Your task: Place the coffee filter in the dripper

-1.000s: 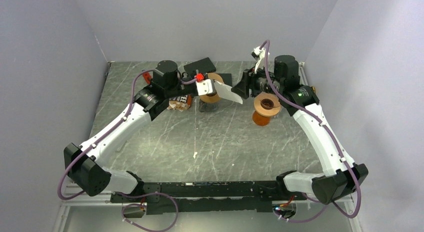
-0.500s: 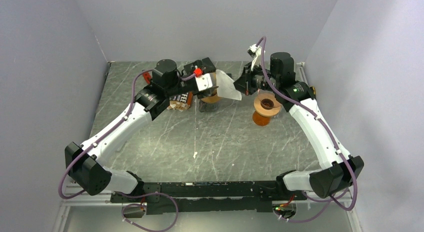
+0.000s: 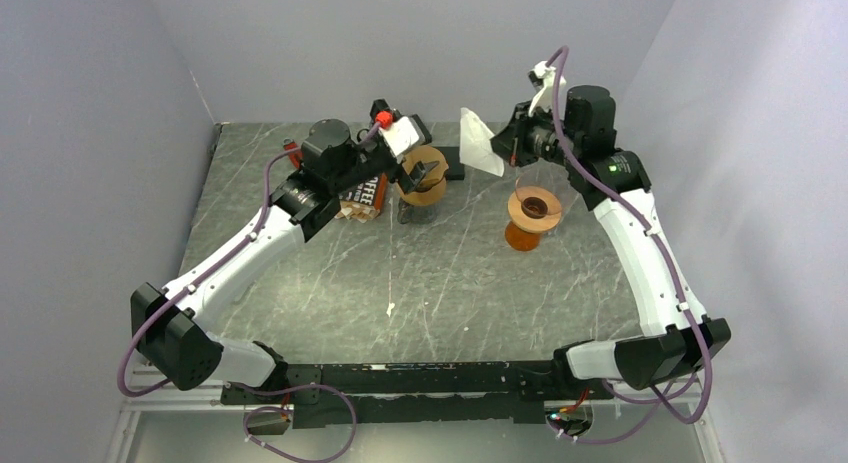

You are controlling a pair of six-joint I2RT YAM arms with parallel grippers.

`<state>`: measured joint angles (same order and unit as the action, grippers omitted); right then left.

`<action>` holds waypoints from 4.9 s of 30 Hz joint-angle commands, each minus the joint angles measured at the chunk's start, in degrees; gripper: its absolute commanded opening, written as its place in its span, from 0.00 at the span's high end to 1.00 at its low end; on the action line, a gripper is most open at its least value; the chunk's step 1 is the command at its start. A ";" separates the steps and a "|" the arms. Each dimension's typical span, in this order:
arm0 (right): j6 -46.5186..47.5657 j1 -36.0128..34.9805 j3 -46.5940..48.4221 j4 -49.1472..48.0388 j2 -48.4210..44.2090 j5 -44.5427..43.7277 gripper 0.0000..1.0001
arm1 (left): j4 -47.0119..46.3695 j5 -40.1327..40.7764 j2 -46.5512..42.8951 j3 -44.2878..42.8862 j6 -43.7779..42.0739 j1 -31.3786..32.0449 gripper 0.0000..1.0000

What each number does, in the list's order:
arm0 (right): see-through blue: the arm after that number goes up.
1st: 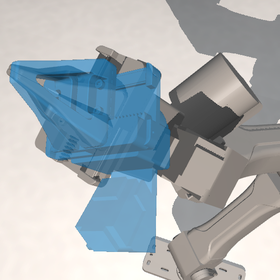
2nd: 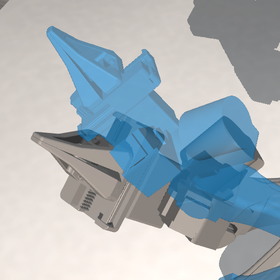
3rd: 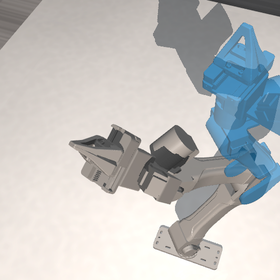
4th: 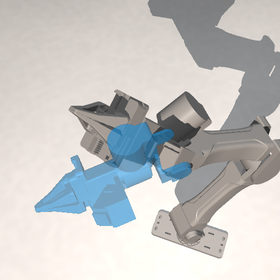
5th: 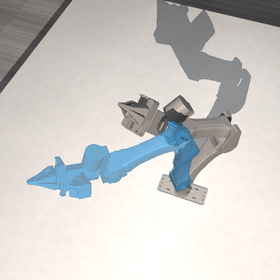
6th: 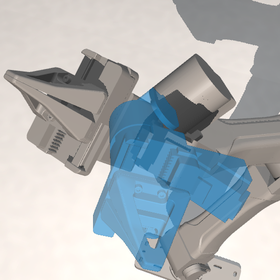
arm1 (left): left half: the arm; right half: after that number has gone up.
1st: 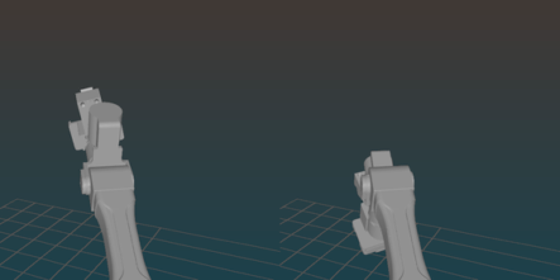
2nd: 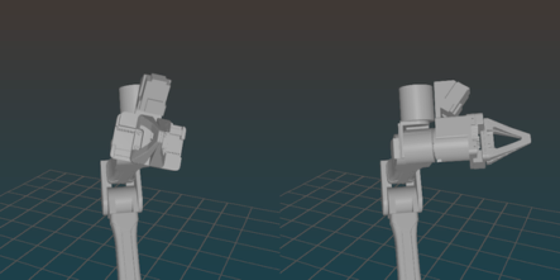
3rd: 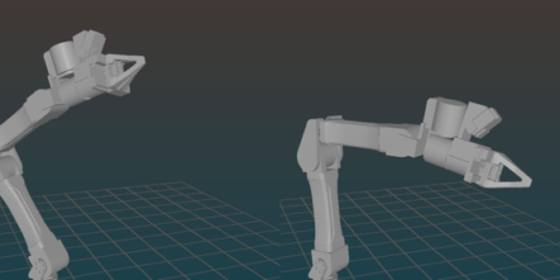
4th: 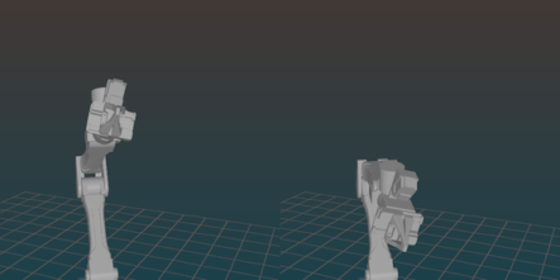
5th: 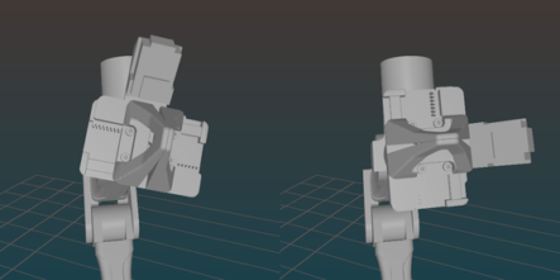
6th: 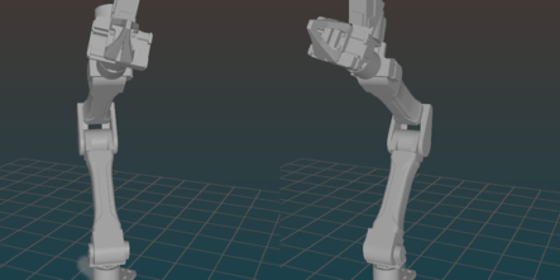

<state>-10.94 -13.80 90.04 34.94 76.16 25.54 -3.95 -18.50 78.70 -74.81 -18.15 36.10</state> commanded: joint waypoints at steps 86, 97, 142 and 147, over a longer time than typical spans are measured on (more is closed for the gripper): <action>-0.84 17.69 -7.12 14.07 0.58 -12.37 0.16 | 25.37 -2.26 46.35 -52.01 51.15 10.13 0.00; -0.75 17.37 -6.58 14.54 1.02 -13.15 0.11 | 24.02 -3.09 47.06 -52.11 51.18 10.75 0.01; -3.19 18.58 -5.38 16.59 2.58 -14.43 0.12 | 25.81 2.76 48.11 -52.57 47.86 11.38 0.07; -3.55 19.54 -6.46 16.59 3.43 -12.35 0.19 | 26.22 2.85 48.78 -53.24 47.86 11.60 0.09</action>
<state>-13.58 4.89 82.87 51.05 79.20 11.35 22.20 -15.31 126.43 -125.21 30.63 47.05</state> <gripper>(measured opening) 0.841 0.917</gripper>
